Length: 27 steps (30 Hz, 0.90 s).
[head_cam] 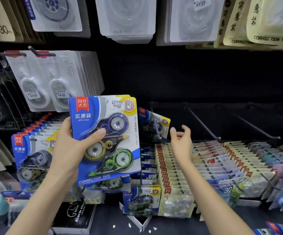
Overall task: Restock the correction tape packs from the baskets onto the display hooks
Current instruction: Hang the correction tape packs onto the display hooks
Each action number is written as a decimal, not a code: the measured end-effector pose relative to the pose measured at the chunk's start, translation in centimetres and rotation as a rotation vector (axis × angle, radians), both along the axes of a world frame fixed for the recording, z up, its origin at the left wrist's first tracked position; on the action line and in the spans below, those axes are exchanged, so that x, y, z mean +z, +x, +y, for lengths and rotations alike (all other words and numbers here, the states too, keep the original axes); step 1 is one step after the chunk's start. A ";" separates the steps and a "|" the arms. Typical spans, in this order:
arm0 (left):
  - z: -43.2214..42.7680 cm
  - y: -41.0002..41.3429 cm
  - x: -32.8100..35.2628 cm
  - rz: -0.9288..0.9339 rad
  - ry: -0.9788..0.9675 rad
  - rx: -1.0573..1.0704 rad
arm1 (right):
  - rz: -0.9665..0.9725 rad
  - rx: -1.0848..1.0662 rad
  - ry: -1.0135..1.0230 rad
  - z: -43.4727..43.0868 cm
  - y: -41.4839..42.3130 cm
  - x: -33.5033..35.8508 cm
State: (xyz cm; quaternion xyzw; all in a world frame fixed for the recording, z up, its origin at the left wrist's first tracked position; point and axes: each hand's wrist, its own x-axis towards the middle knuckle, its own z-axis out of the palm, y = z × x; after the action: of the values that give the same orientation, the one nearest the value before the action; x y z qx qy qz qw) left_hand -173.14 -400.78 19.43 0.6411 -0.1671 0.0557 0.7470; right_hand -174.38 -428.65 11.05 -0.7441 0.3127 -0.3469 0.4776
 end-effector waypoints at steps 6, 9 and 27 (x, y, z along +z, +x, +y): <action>-0.8 -2.1 -0.8 0.012 0.024 -0.181 | -0.286 0.433 -0.048 7.3 -9.8 7.0; -1.8 -3.5 -1.6 0.045 -0.007 -0.225 | -0.148 0.429 -0.161 9.7 -11.7 7.6; -0.2 -1.9 -4.7 -0.034 0.107 0.063 | -0.271 0.408 0.280 4.4 -12.8 3.0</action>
State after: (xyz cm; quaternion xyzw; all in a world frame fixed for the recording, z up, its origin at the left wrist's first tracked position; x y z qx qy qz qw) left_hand -175.01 -400.98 14.73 0.6842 -0.1622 0.0811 0.7064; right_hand -187.16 -424.25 14.04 -0.6654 0.1346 -0.2934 0.6731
